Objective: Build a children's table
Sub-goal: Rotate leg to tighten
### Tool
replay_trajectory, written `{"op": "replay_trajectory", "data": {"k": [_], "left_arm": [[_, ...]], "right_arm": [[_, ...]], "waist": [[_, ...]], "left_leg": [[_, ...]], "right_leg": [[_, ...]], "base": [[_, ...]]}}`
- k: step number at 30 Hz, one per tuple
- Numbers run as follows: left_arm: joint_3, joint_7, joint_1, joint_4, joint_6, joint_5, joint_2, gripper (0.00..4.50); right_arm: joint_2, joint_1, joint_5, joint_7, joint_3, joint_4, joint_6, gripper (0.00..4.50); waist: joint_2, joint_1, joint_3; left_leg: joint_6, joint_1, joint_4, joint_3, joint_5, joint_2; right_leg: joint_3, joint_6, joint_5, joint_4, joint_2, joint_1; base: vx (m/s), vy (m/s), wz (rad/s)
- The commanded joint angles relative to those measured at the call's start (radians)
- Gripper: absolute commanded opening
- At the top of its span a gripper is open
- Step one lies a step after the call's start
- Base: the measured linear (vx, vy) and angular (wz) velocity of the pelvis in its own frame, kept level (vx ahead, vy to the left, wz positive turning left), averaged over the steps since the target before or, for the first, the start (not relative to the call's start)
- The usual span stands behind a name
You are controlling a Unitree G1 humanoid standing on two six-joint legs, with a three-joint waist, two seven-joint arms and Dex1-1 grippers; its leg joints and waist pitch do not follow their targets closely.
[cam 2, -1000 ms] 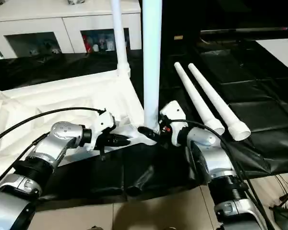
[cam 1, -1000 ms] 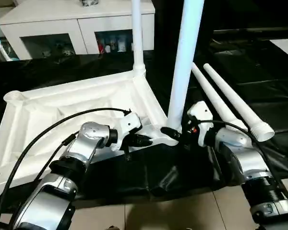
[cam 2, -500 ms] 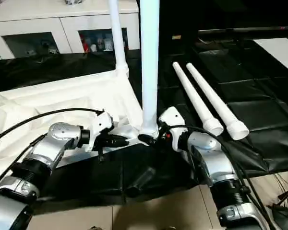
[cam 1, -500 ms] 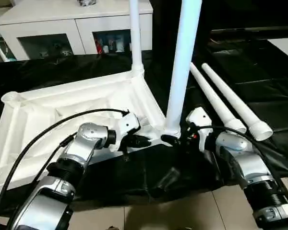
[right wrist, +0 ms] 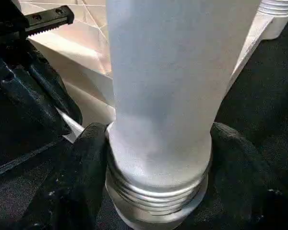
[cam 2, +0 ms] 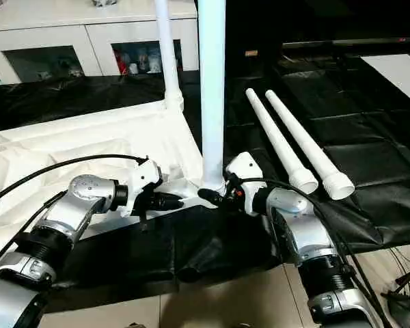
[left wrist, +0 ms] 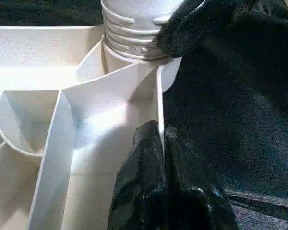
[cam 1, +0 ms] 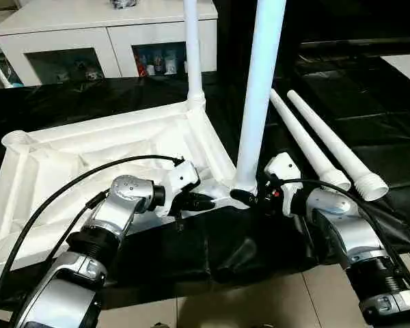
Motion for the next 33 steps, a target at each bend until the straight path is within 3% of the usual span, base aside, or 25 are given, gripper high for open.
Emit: {"op": "replay_trajectory", "data": {"k": [1, 10, 14, 16, 18, 23, 28, 31, 32, 33], "left_arm": [[-0.013, -0.018, 0.014, -0.013, 0.007, -0.004, 0.004, 0.0], [-0.012, -0.012, 0.01, -0.007, 0.01, -0.003, -0.001, 0.0], [-0.009, 0.028, -0.004, 0.015, 0.028, 0.006, -0.02, 0.0], [-0.003, 0.171, -0.055, 0.102, 0.04, 0.047, -0.073, 0.0], [0.006, 0.235, -0.08, 0.141, 0.044, 0.054, -0.103, 0.0], [0.038, 0.39, -0.145, 0.232, 0.079, 0.052, -0.177, 0.0], [0.088, 0.6, -0.246, 0.364, 0.096, 0.057, -0.247, 0.0], [0.105, 0.639, -0.274, 0.397, 0.094, 0.049, -0.267, 0.0], [0.109, 0.66, -0.292, 0.42, 0.083, 0.053, -0.277, 0.0], [0.11, 0.661, -0.294, 0.424, 0.08, 0.053, -0.278, 0.0]], "right_arm": [[0.007, -0.01, 0.003, 0.002, 0.0, 0.009, -0.004, 2.78], [0.024, -0.011, 0.001, -0.039, -0.011, 0.019, -0.011, 2.73], [0.073, -0.032, -0.022, -0.174, -0.042, 0.068, -0.011, 2.73], [0.167, -0.063, -0.03, -0.359, -0.08, 0.133, 0.048, 2.72], [0.207, -0.082, -0.035, -0.415, -0.083, 0.157, 0.063, 2.72], [0.271, -0.176, -0.087, -0.579, -0.076, 0.296, 0.075, 2.72], [0.337, -0.298, -0.103, -0.741, -0.109, 0.475, 0.049, 2.72], [0.359, -0.328, -0.103, -0.789, -0.125, 0.524, 0.042, 2.72], [0.384, -0.35, -0.088, -0.802, -0.141, 0.564, 0.024, 2.72], [0.388, -0.354, -0.084, -0.802, -0.144, 0.571, 0.019, 2.72]], "waist": [[-0.017, 0.004, -0.074], [-0.015, 0.003, -0.075], [-0.015, -0.005, -0.072], [-0.014, -0.011, -0.07], [-0.01, -0.014, -0.069], [-0.01, -0.021, -0.066], [-0.01, -0.021, -0.073], [-0.011, -0.017, -0.077], [-0.017, -0.018, -0.078], [-0.014, -0.016, -0.08]], "left_leg": [[0.125, -0.001, -0.066, -0.014, -0.069, 0.049], [0.12, -0.001, -0.066, -0.015, -0.073, 0.05], [0.097, 0.0, -0.07, -0.016, -0.104, 0.048], [0.08, 0.001, -0.072, -0.015, -0.114, 0.044], [0.045, 0.009, -0.075, -0.016, -0.156, 0.042], [0.029, 0.007, -0.079, -0.019, -0.186, 0.04], [0.04, 0.006, -0.073, -0.018, -0.144, 0.036], [0.071, 0.002, -0.069, -0.017, -0.094, 0.037], [0.085, 0.001, -0.066, -0.015, -0.083, 0.035], [0.097, 0.0, -0.066, -0.016, -0.073, 0.035]], "right_leg": [[0.044, -0.264, -0.113, -0.059, -0.06, 0.067], [0.044, -0.264, -0.115, -0.059, -0.06, 0.067], [0.044, -0.255, -0.167, -0.065, -0.06, 0.067], [0.044, -0.249, -0.195, -0.07, -0.058, 0.063], [0.044, -0.227, -0.27, -0.079, -0.059, 0.061], [0.043, -0.207, -0.309, -0.086, -0.059, 0.063], [0.043, -0.226, -0.234, -0.079, -0.057, 0.064], [0.042, -0.25, -0.144, -0.07, -0.058, 0.068], [0.043, -0.26, -0.11, -0.067, -0.058, 0.067], [0.041, -0.266, -0.094, -0.064, -0.059, 0.071]], "base": [[0.0, 0.0, 0.0], [0.0, 0.0, 0.0], [0.0, 0.0, 0.0], [0.0, 0.0, 0.0], [0.0, 0.0, 0.0], [0.0, 0.0, 0.0], [0.0, 0.0, 0.0], [0.0, 0.0, 0.0], [0.0, 0.0, 0.0], [0.0, 0.0, 0.0]]}}
